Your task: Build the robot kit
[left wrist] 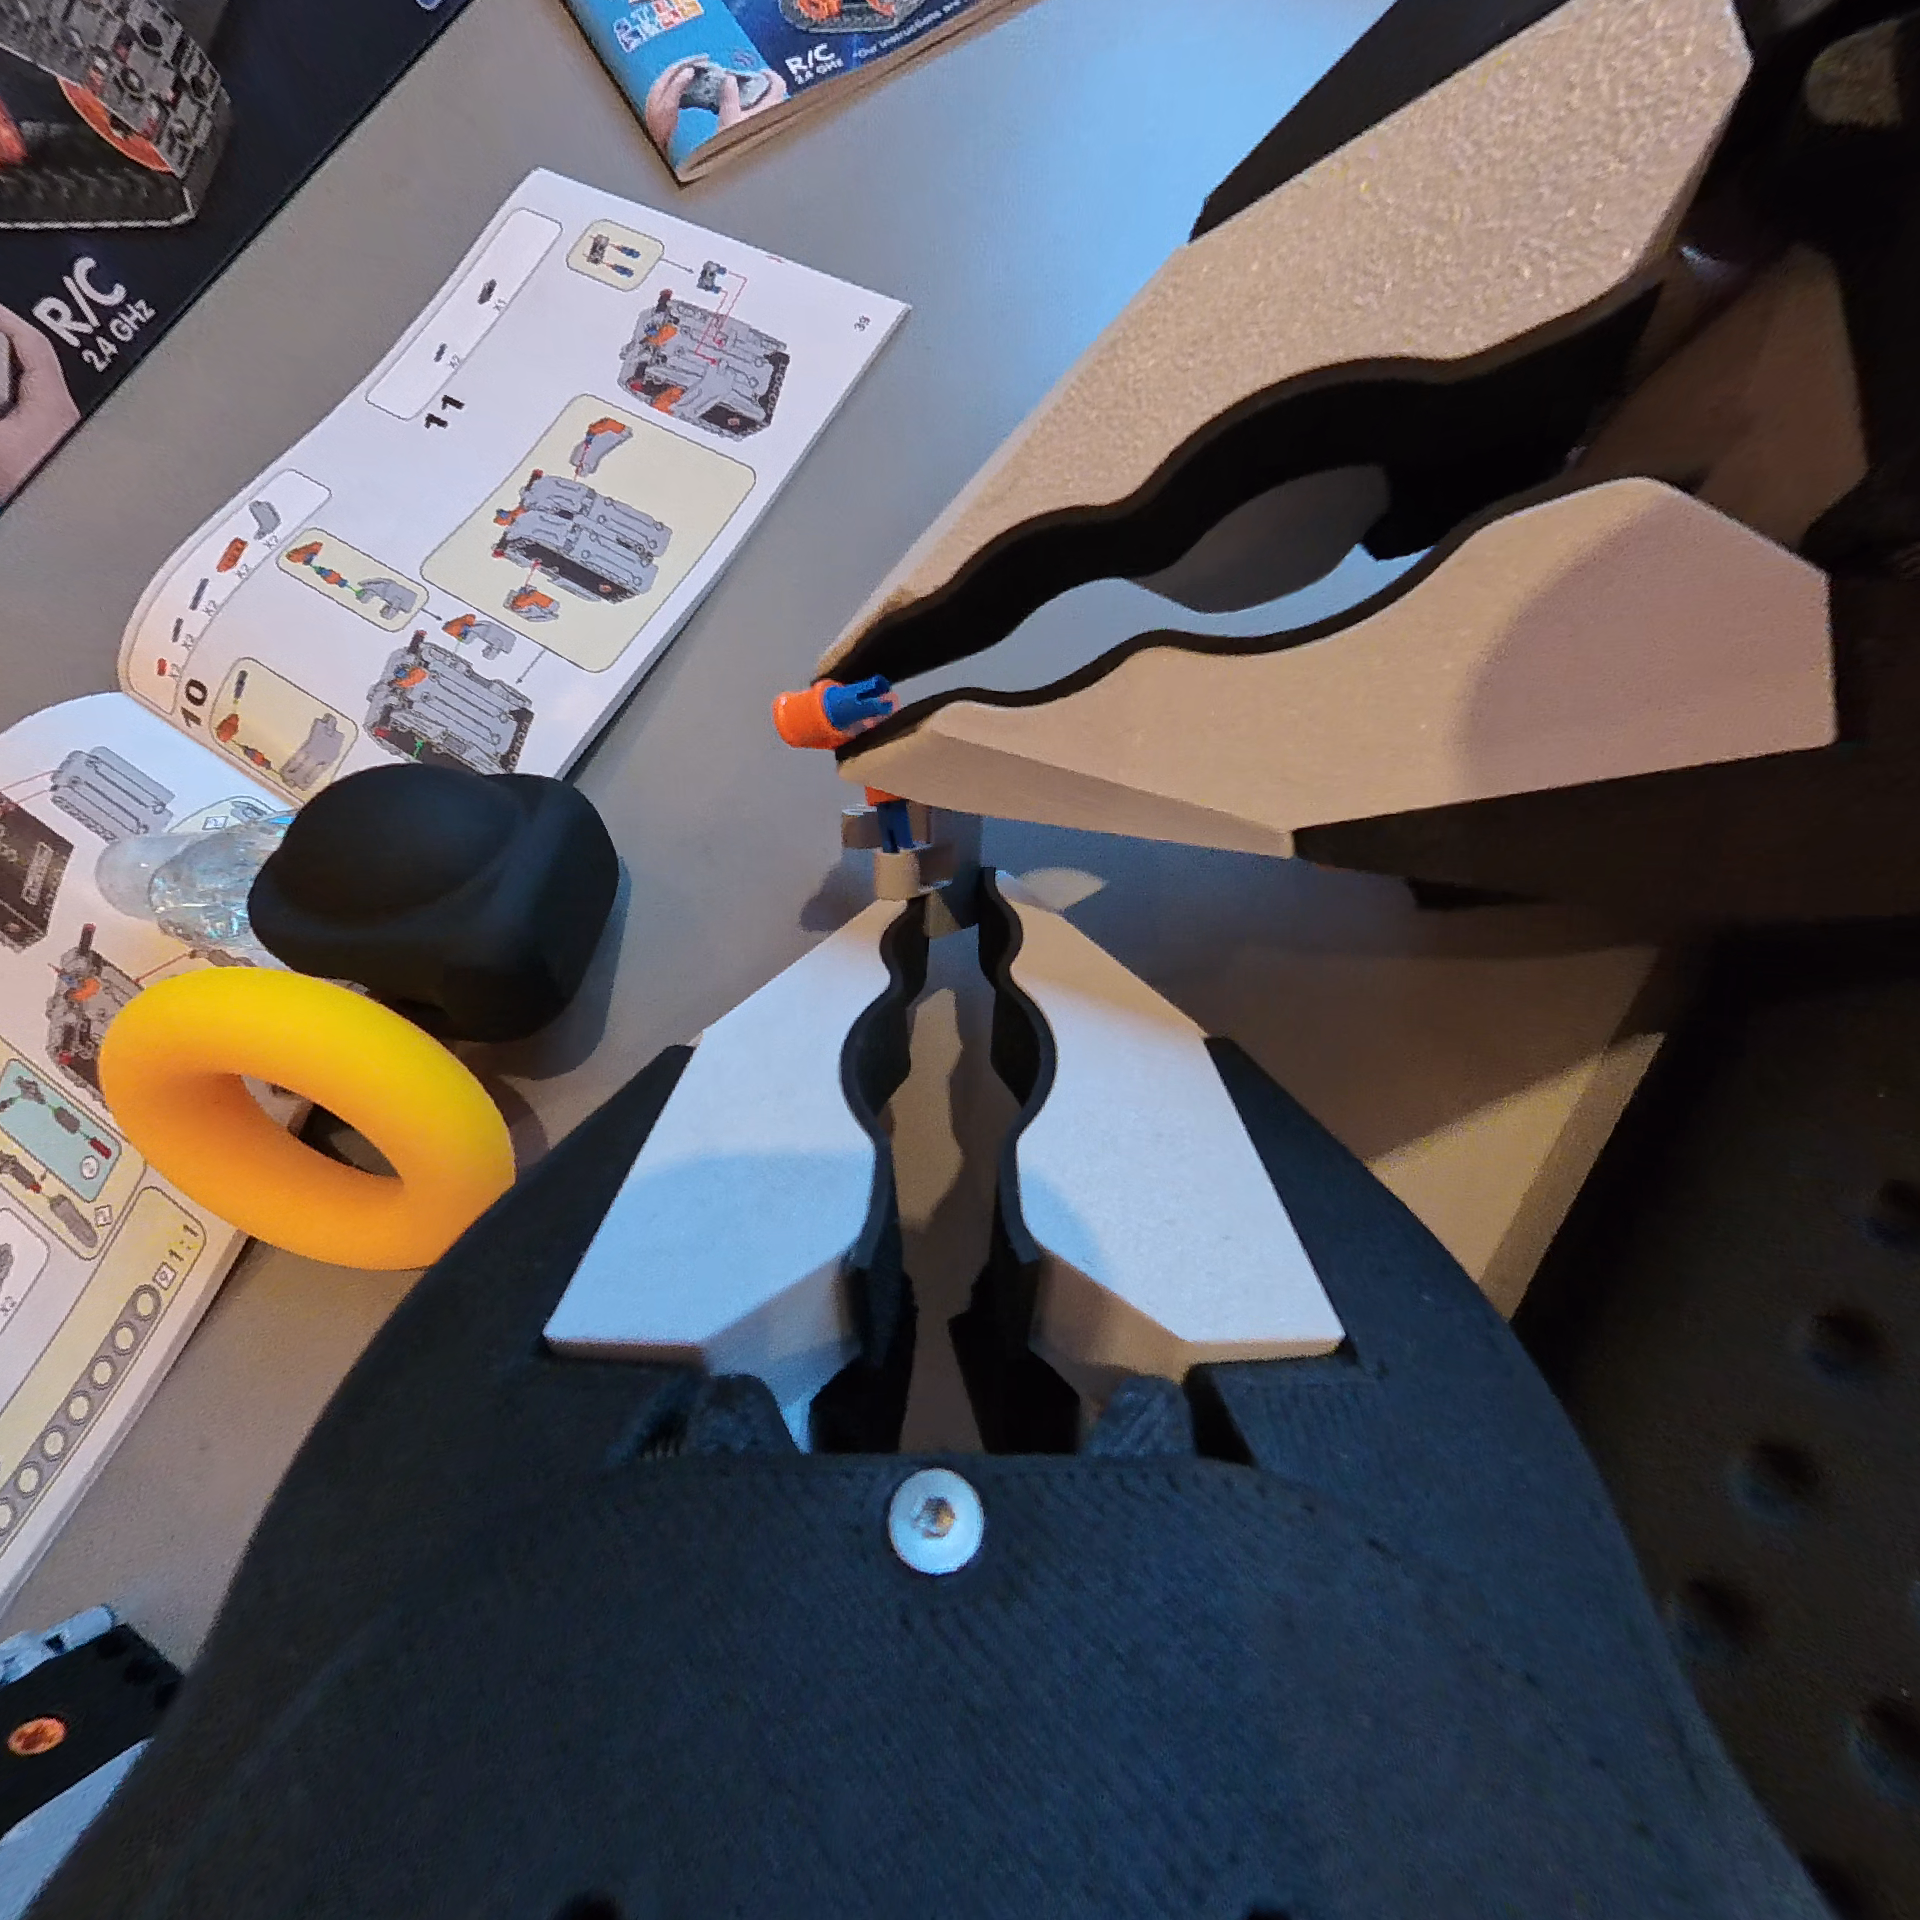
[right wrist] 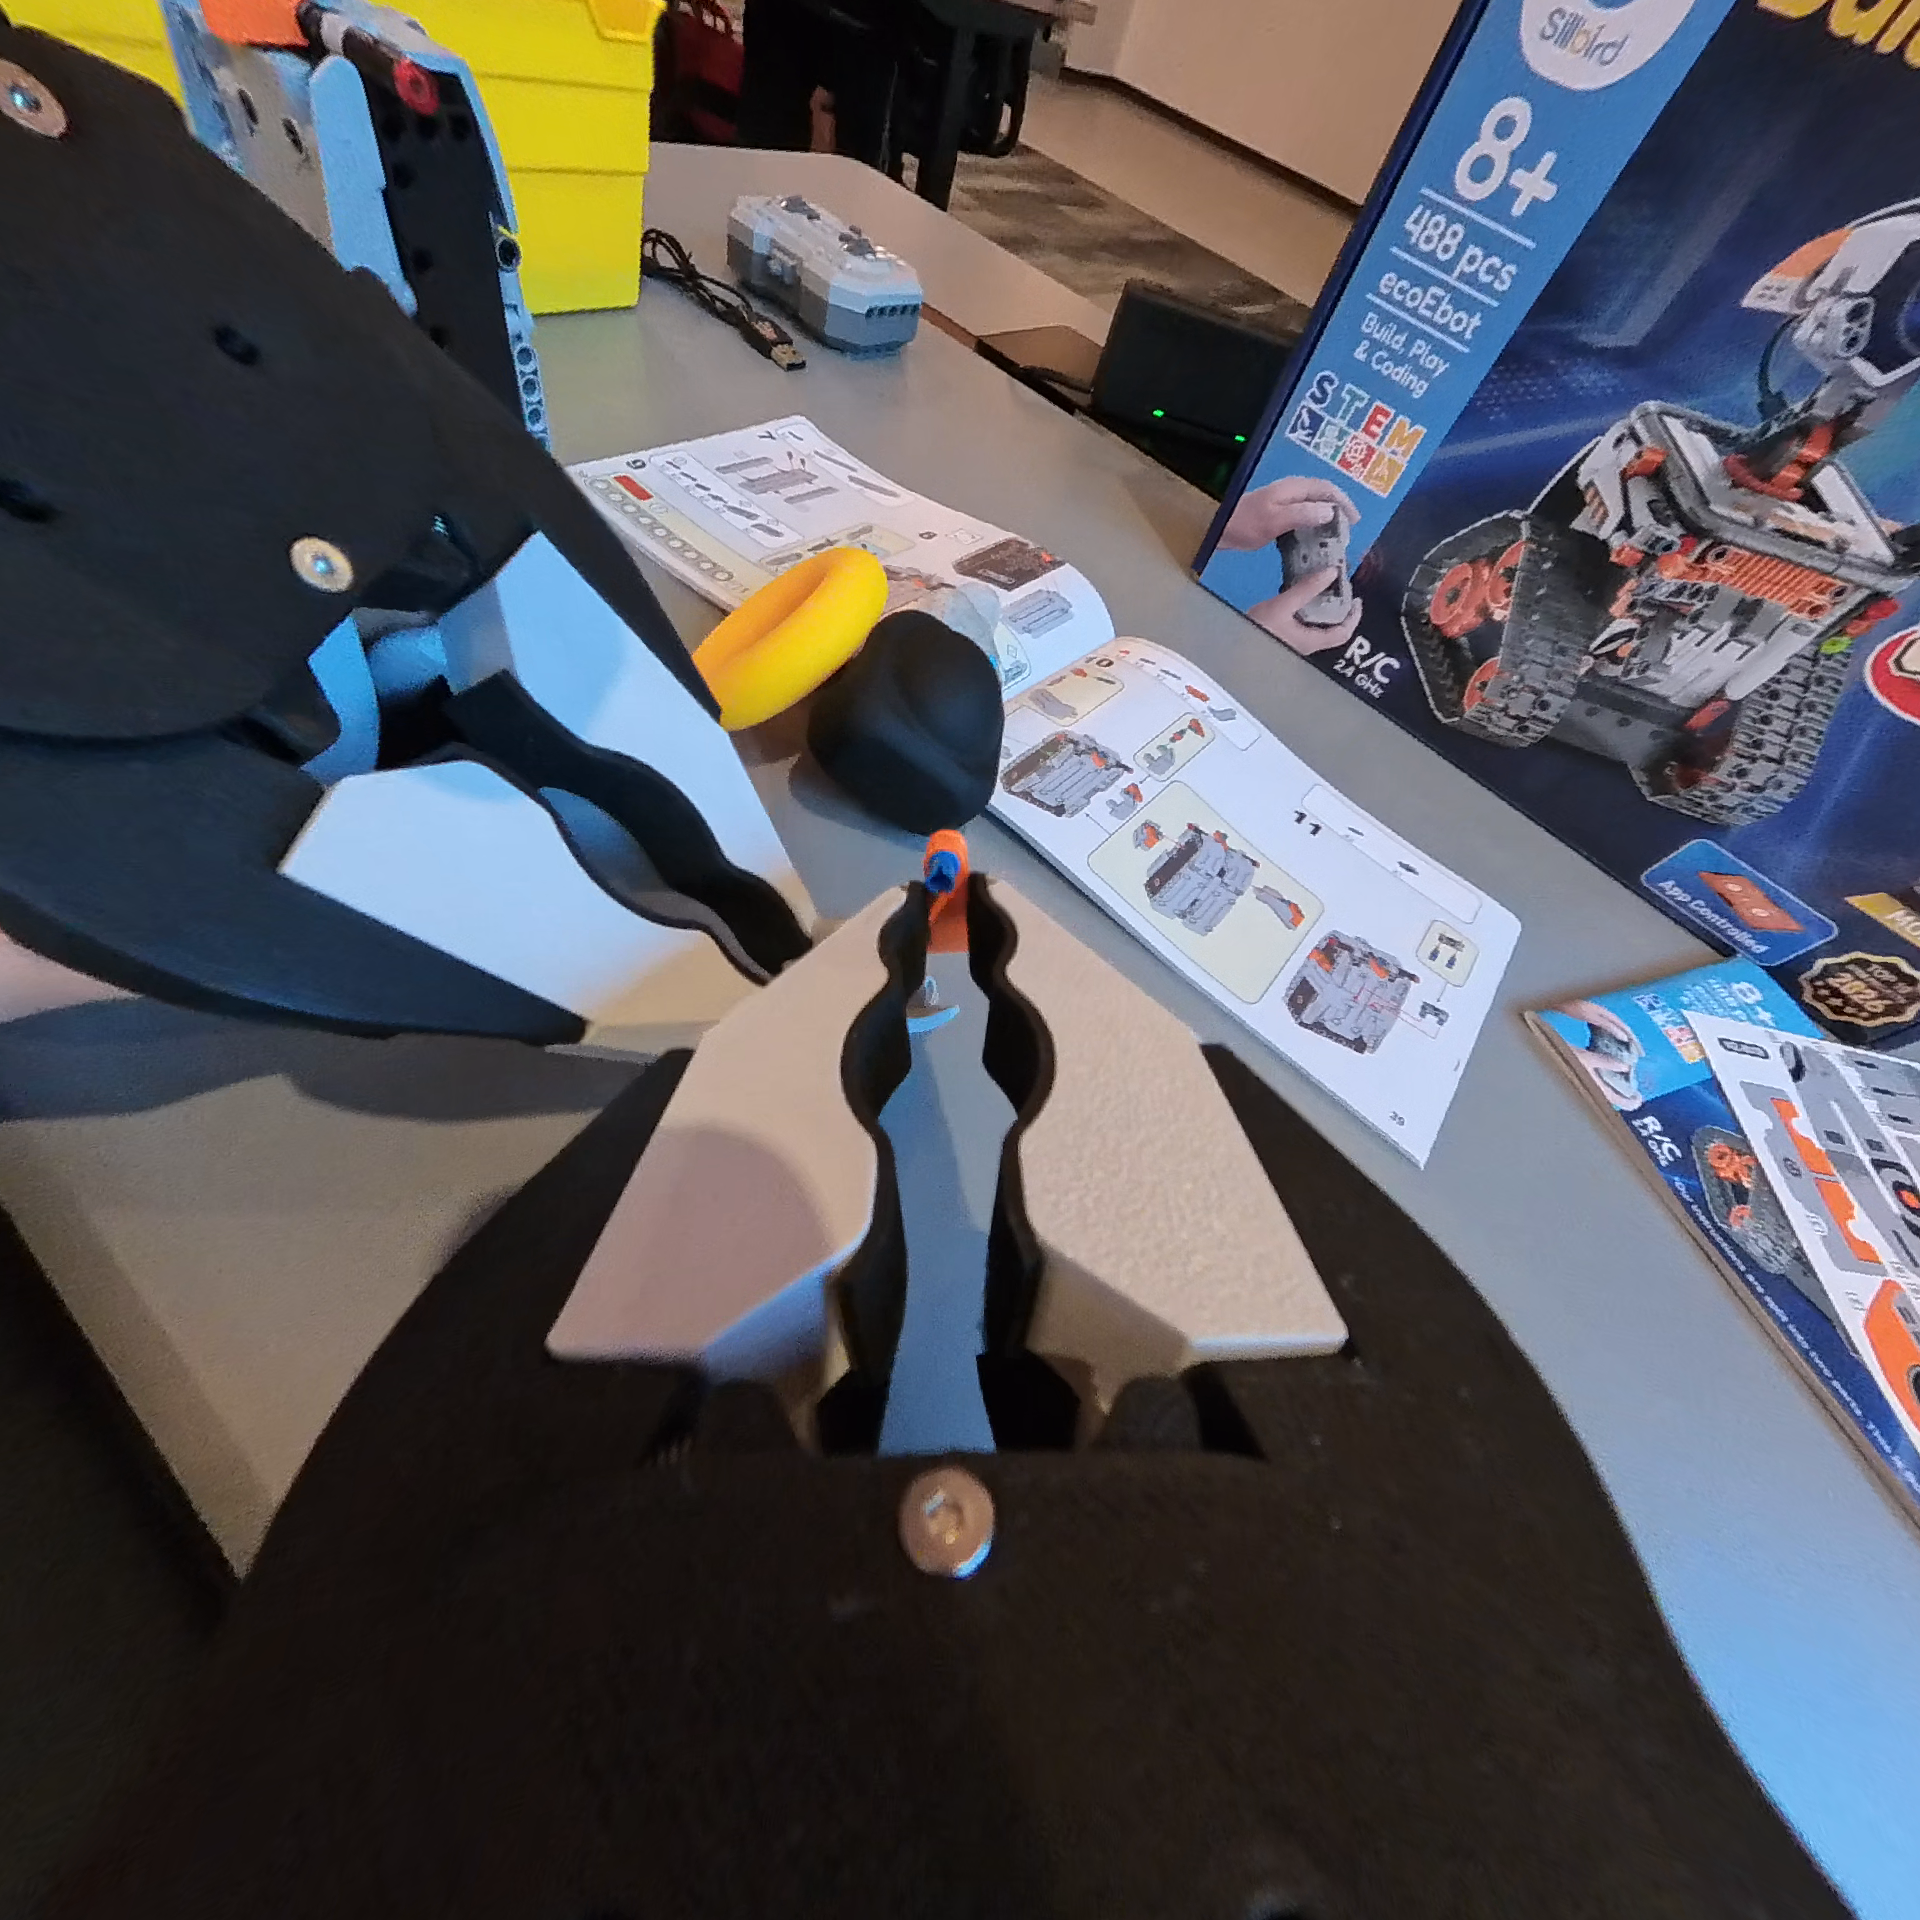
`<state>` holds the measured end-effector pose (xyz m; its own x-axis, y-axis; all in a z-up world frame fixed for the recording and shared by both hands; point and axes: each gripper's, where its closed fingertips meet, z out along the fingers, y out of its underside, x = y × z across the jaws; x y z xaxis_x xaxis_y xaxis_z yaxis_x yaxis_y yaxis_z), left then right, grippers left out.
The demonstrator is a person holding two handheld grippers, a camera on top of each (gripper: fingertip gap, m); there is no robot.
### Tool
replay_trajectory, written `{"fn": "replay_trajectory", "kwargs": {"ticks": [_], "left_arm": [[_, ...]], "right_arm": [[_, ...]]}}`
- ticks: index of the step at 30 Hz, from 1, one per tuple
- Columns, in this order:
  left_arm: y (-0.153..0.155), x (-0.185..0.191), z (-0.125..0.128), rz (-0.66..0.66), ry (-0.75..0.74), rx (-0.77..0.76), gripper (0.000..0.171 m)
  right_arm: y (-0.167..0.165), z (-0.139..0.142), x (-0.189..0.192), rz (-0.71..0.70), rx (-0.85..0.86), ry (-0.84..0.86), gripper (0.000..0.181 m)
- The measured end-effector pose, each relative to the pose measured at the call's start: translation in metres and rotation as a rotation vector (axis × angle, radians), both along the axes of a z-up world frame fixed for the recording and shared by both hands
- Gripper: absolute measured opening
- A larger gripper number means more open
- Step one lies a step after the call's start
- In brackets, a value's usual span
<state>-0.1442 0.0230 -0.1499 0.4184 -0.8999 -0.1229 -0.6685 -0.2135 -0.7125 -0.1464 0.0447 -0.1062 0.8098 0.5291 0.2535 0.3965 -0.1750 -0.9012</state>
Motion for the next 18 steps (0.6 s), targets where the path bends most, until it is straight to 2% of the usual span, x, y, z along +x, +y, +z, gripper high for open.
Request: {"fn": "replay_trajectory", "kwargs": {"ticks": [8,18], "left_arm": [[-0.0018,0.0003,-0.0031,-0.008,-0.003,-0.028,0.007],[-0.0021,0.0031,-0.0024,0.005,-0.029,-0.055,0.007]], "right_arm": [[-0.0006,-0.0044,0.0000,0.010,-0.042,0.013,0.006],[-0.0025,-0.0027,0.0038,-0.050,-0.044,0.036,0.006]]}}
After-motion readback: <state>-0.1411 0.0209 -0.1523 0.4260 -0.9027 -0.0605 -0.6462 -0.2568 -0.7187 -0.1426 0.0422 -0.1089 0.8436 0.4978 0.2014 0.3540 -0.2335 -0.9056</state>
